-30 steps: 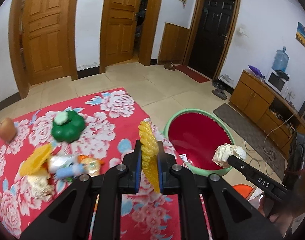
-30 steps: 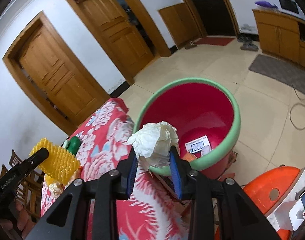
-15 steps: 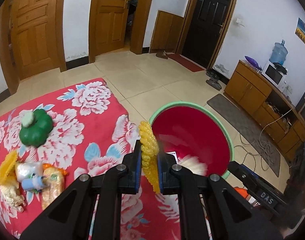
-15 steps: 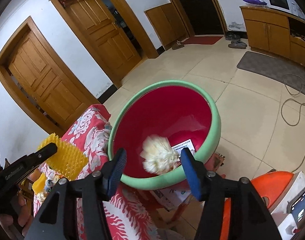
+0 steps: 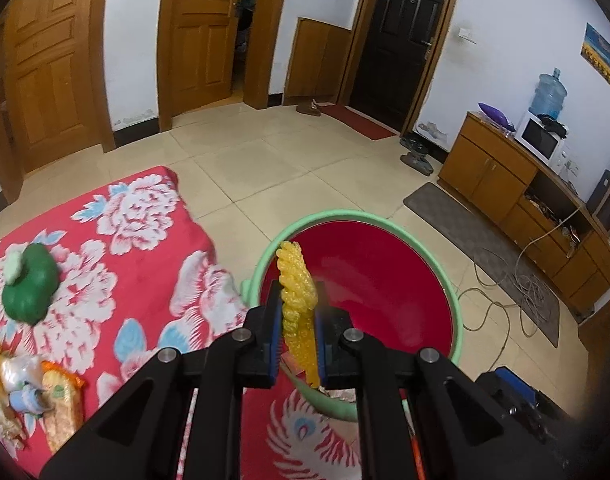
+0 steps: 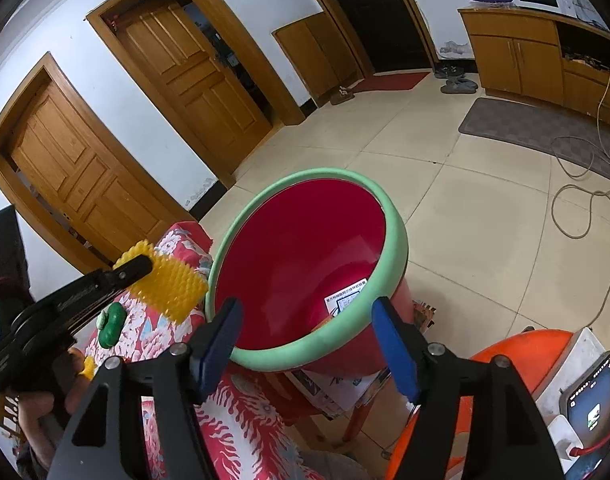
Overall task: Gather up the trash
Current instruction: 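Carry both items over the red bucket and open both tools to drop them, then move both tools back toward the items on the table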
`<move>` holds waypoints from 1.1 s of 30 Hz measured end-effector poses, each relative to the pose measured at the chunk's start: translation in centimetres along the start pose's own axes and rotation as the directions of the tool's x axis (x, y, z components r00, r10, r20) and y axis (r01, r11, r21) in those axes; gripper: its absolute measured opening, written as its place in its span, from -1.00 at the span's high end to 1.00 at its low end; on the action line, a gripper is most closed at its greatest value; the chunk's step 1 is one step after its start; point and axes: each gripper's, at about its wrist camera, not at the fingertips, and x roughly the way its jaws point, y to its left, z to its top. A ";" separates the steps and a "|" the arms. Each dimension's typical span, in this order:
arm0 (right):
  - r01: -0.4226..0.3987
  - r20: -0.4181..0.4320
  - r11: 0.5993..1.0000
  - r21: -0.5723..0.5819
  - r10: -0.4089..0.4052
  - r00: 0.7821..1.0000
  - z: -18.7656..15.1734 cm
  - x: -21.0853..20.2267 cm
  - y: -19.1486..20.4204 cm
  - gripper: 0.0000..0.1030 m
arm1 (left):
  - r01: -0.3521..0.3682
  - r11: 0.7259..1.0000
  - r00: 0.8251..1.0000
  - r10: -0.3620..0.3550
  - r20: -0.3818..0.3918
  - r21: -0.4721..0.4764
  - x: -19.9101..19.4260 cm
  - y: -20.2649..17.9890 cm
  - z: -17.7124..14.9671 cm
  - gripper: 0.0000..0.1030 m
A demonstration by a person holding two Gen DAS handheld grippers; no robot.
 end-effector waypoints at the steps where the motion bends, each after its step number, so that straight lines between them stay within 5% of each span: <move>1: -0.001 0.001 1.000 0.000 0.001 1.000 -0.1 -0.1 -0.1 -0.38 | 0.011 1.000 1.000 -0.011 -0.009 0.000 0.2 -0.1 0.0 0.70; 3: -0.003 0.002 1.000 0.001 0.003 1.000 -0.1 -0.1 -0.1 -0.41 | 0.019 1.000 1.000 -0.020 -0.016 -0.007 0.3 -0.1 -0.1 0.30; 6: -0.006 0.005 1.000 0.006 0.006 1.000 -0.2 -0.4 -0.2 -0.43 | -0.003 1.000 1.000 0.003 0.000 -0.003 -0.1 -0.3 -0.4 -0.02; 21: -0.034 0.019 0.999 -0.009 0.034 0.999 -0.7 -2.5 1.0 -0.63 | -0.092 0.993 0.995 0.089 -0.037 -0.073 -3.4 2.4 -3.0 -0.21; 33: -0.074 -0.007 0.994 -0.076 0.074 0.997 -2.2 -3.3 4.6 -0.70 | -0.194 0.974 0.981 0.196 0.005 -0.121 -9.1 7.0 -5.2 -0.24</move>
